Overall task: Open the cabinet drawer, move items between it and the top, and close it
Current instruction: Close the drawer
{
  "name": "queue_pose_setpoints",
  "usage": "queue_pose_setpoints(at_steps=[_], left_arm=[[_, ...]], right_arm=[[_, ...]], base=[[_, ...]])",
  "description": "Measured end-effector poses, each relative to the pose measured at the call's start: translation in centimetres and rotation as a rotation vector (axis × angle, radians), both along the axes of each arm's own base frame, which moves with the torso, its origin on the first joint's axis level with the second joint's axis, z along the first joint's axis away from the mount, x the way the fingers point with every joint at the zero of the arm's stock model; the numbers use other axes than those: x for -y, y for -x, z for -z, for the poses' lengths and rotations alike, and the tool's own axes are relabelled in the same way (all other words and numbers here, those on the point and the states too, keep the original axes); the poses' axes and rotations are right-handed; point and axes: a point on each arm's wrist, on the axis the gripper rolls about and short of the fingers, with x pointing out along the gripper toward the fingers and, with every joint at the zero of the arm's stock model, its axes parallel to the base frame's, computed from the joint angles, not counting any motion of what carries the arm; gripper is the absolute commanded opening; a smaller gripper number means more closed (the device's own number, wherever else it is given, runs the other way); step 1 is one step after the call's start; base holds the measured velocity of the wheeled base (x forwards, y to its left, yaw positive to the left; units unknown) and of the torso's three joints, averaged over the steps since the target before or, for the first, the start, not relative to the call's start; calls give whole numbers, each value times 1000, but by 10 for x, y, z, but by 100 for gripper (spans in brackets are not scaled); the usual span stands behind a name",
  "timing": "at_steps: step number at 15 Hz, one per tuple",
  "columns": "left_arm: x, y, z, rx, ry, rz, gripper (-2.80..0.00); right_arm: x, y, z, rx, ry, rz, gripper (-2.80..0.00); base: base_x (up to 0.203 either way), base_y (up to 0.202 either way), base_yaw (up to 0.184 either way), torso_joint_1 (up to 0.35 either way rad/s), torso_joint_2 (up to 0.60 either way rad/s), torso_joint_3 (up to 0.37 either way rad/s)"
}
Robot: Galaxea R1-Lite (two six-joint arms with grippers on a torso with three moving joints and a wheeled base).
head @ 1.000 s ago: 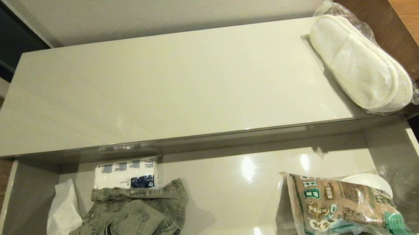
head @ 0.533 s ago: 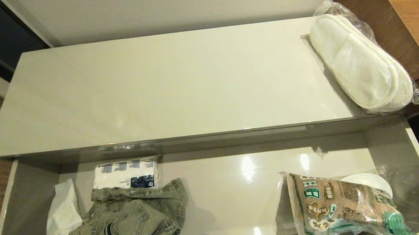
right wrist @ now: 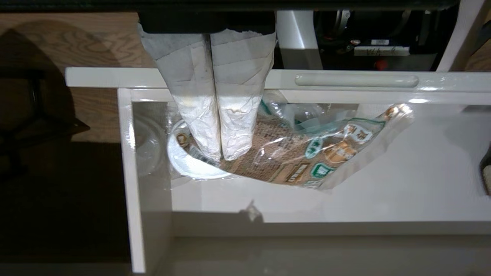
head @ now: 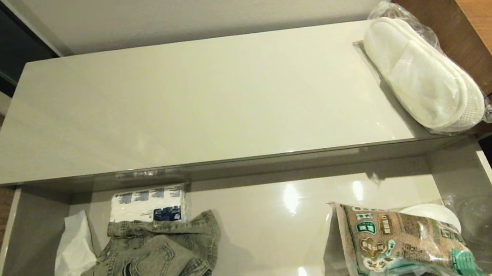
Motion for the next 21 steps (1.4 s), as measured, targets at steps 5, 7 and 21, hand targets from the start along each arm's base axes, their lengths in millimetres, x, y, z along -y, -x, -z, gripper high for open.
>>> queue_pose_setpoints(at_steps=[5,7,21], left_arm=[[1,3,1,319,102,-35,-280],[1,2,16,353,45,-33,-280],[-1,-19,22,85,-49,-104,-280]], right_arm=[[0,0,0,1,0,1,-280],[0,0,0,0,0,1,-280],[0,0,0,-1,0,1,-280]], base=[[0,0,0,0,0,0],[0,0,0,0,0,0],[0,0,0,0,0,0]])
